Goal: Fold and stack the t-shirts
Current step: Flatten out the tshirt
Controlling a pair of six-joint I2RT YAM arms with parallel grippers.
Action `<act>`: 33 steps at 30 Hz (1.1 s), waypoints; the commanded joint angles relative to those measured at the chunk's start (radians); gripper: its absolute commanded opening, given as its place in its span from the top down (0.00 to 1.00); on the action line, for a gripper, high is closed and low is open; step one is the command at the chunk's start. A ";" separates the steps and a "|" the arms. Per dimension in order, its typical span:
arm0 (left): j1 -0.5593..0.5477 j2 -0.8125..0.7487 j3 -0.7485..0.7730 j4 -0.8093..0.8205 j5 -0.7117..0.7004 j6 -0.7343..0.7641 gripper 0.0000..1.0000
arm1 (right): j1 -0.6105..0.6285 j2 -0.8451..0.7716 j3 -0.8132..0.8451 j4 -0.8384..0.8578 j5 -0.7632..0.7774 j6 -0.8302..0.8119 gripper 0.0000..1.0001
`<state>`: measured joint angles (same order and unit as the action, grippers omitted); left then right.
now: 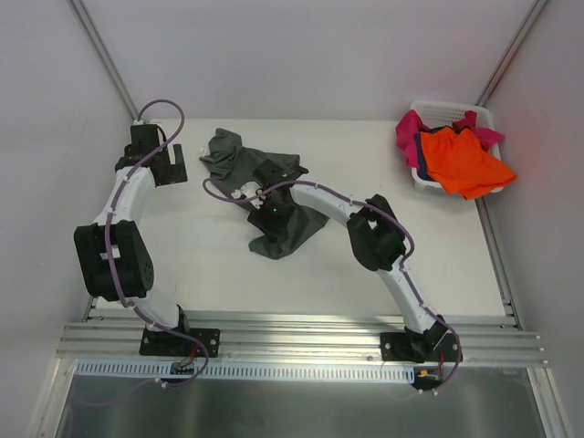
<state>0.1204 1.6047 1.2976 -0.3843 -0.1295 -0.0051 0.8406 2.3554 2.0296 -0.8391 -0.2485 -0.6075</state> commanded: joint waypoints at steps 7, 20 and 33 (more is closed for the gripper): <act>0.018 0.000 0.028 0.004 0.042 -0.065 0.06 | -0.044 -0.102 -0.014 0.044 0.199 -0.054 0.99; 0.142 0.072 0.098 0.007 0.099 -0.073 0.07 | -0.118 -0.536 0.066 -0.072 0.325 -0.172 0.99; 0.142 0.147 0.181 0.005 0.128 -0.098 0.08 | 0.003 -0.676 0.230 -0.127 0.167 -0.310 0.99</act>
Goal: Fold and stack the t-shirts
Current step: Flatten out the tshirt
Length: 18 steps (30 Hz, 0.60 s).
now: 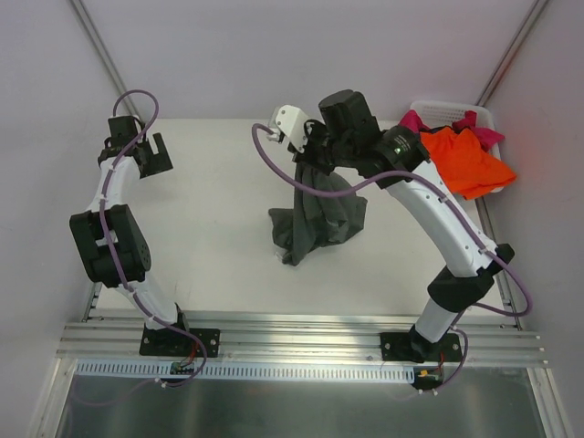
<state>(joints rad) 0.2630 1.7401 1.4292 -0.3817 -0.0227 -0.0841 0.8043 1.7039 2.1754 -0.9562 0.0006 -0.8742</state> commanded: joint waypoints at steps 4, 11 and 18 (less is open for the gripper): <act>-0.001 0.022 0.065 0.004 0.021 -0.020 0.08 | 0.013 -0.013 0.158 0.100 -0.054 0.009 0.99; -0.001 0.015 0.056 0.003 0.020 -0.016 0.08 | -0.353 0.143 0.107 0.246 -0.039 0.133 0.99; -0.005 -0.028 0.019 0.003 0.021 -0.002 0.08 | -0.531 0.446 0.073 0.099 0.074 0.196 0.70</act>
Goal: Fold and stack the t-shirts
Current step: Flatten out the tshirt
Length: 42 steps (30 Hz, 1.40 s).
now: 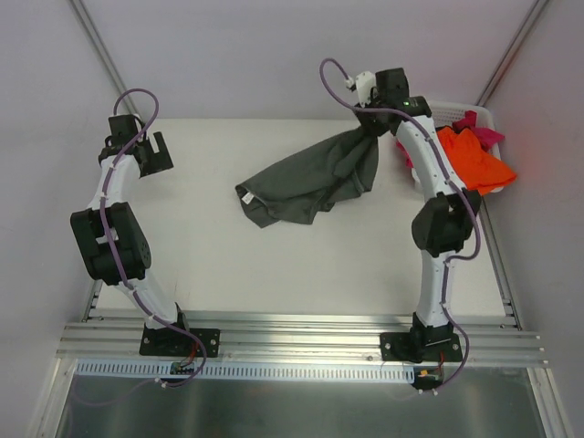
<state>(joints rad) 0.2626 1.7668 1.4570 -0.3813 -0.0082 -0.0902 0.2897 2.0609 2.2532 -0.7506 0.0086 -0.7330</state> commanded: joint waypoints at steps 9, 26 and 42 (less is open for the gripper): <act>-0.013 -0.081 -0.034 0.002 0.042 0.010 0.07 | 0.118 -0.004 -0.081 -0.124 -0.090 0.047 0.02; -0.019 -0.124 -0.058 -0.001 0.050 0.006 0.07 | 0.371 0.103 -0.224 -0.089 -0.171 -0.046 0.19; -0.022 -0.136 -0.076 -0.002 0.048 0.000 0.07 | 0.439 0.206 -0.188 -0.078 -0.193 -0.037 0.20</act>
<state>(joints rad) 0.2478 1.6653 1.3800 -0.3862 0.0269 -0.0895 0.7120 2.2696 2.0296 -0.8192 -0.1589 -0.7715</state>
